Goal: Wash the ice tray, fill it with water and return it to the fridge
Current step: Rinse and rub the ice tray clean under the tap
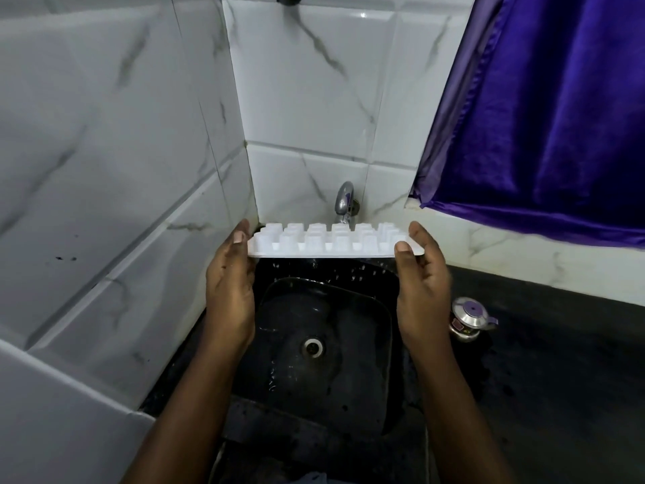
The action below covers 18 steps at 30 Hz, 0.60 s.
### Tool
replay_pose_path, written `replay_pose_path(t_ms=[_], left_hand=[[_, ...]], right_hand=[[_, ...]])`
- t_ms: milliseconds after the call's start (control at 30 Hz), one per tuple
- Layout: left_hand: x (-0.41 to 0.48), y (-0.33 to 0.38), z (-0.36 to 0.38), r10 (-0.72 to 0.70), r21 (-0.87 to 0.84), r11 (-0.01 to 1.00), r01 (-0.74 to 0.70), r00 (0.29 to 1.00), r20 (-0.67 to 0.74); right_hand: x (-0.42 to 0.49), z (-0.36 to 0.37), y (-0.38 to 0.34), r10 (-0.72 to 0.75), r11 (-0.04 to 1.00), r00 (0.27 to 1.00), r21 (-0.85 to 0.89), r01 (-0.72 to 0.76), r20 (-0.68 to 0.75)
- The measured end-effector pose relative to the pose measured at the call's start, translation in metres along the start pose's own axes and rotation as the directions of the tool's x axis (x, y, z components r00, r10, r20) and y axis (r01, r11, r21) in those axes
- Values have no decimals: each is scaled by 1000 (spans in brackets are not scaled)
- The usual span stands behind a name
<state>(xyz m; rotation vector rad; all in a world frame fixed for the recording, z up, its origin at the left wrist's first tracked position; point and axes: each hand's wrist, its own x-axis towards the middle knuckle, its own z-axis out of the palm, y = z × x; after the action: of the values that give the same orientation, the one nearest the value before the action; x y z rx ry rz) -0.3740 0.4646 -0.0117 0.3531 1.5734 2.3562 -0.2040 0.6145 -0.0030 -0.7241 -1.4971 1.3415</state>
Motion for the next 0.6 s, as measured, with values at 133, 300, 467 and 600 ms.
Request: replay_pose_path(t_ms=[133, 300, 467, 600], left_hand=[[3, 4, -3, -24, 42, 999, 23, 999, 33], [0, 4, -7, -1, 76, 997, -5, 997, 75], [1, 2, -8, 40, -47, 998, -36, 996, 81], [0, 4, -9, 56, -145, 988, -44, 995, 82]], right_hand=[[2, 0, -6, -26, 998, 1000, -60, 27, 13], [1, -3, -12, 58, 997, 998, -46, -58, 2], [5, 0, -13, 249, 947, 968, 215, -238, -30], [1, 0, -14, 256, 934, 965, 271, -233, -52]])
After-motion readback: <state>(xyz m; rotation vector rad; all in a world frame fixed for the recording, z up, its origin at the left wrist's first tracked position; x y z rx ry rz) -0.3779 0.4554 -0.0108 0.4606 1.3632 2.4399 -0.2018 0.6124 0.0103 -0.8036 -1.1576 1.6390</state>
